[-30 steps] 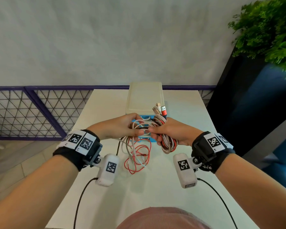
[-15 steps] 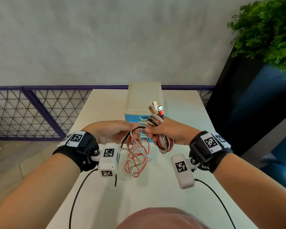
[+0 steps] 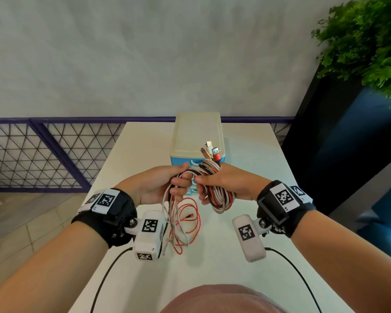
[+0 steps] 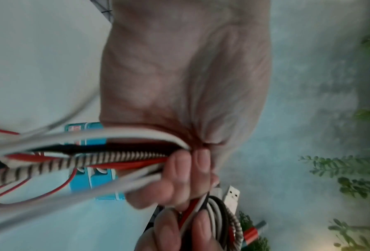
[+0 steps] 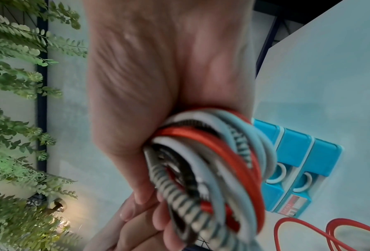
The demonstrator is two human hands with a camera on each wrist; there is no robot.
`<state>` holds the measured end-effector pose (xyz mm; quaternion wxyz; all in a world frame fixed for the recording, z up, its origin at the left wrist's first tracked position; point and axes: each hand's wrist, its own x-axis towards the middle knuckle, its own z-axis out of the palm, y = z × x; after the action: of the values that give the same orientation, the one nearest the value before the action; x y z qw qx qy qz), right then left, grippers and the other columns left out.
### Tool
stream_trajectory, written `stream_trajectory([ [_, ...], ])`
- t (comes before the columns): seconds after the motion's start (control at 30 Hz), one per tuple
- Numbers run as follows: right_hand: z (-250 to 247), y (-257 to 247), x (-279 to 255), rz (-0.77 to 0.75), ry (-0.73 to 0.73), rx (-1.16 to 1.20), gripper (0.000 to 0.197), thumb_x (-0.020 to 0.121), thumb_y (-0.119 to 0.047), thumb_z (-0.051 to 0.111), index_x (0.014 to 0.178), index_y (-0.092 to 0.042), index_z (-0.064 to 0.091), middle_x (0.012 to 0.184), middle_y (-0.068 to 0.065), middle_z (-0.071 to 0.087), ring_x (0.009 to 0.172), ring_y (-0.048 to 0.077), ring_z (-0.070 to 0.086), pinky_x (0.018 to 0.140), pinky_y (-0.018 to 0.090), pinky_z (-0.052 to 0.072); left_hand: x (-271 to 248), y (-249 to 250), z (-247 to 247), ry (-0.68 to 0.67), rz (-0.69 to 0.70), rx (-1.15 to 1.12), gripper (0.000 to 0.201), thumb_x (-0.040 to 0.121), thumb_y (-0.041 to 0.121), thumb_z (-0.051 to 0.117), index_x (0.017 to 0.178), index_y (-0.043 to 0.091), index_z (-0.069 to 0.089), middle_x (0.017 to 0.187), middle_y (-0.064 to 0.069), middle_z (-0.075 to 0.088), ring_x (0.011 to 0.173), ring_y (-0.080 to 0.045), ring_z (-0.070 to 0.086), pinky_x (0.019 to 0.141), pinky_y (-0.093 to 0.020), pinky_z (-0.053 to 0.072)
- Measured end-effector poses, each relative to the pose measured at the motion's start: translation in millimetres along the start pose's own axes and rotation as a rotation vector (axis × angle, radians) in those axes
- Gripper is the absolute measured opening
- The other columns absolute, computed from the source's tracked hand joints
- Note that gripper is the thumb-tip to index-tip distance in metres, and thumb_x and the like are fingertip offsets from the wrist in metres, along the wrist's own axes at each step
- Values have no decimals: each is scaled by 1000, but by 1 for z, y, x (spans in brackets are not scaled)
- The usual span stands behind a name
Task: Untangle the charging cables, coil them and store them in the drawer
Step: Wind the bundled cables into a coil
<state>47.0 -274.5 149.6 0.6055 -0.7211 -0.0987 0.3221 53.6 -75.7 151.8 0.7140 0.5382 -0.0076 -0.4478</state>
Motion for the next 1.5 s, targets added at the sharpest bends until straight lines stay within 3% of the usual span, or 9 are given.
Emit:
stream_trajectory([
  [0.2,-3,-1,0,-20,79,-24,18,93,-21,61,89,-3,60,70,9,61,63,19,61,65,31,56,4,-4,3,83,79,59,43,98,46,35,68,19,48,52,8,31,41,-6,27,44,-19,29],
  [0.33,-11,-1,2,-73,149,142,17,94,-13,60,78,-7,58,64,4,57,56,15,57,56,27,53,-1,-2,1,-15,86,36,45,97,45,31,74,12,50,60,-1,46,57,-17,53,86,-33,47],
  [0.47,-14,2,7,-77,171,170,22,94,-14,59,73,-9,56,62,3,56,56,15,57,57,28,52,-3,-7,1,-88,136,53,24,97,31,39,83,12,47,68,0,48,72,-20,56,93,-37,35],
  [0.7,-6,9,6,-44,97,333,31,91,-42,56,89,-11,59,66,1,56,61,15,57,62,26,51,2,-18,33,248,320,672,25,104,24,29,91,8,44,70,2,54,56,-10,52,58,-19,45],
  [0.9,4,9,3,31,29,369,72,79,-73,42,99,-7,63,87,16,67,74,25,67,67,31,56,14,-25,56,417,339,999,21,102,32,30,106,19,45,73,-5,63,64,-13,62,66,-28,53],
  [1.03,9,9,4,32,106,366,70,69,-65,58,104,-4,62,105,21,65,89,26,68,81,35,56,22,-22,68,472,370,1140,39,102,30,30,136,14,36,107,-7,62,93,-18,62,82,-29,49],
  [1.2,8,13,4,53,118,383,62,68,-55,77,103,-5,64,98,19,64,87,30,64,76,38,54,23,-15,71,461,289,1251,37,101,17,35,130,-4,45,120,-22,60,111,-35,57,86,-33,41],
  [1.37,6,16,7,30,233,362,28,86,-37,67,91,-9,65,83,14,67,73,24,68,71,34,55,26,-12,74,404,224,1230,33,103,21,31,120,2,53,88,-15,59,73,-22,59,60,-25,42],
  [1.5,3,14,10,-19,323,320,38,86,-34,67,104,0,65,85,19,69,76,30,69,70,38,57,25,-4,69,354,210,1184,24,100,24,35,101,8,52,80,-15,61,66,-23,59,70,-46,55],
])
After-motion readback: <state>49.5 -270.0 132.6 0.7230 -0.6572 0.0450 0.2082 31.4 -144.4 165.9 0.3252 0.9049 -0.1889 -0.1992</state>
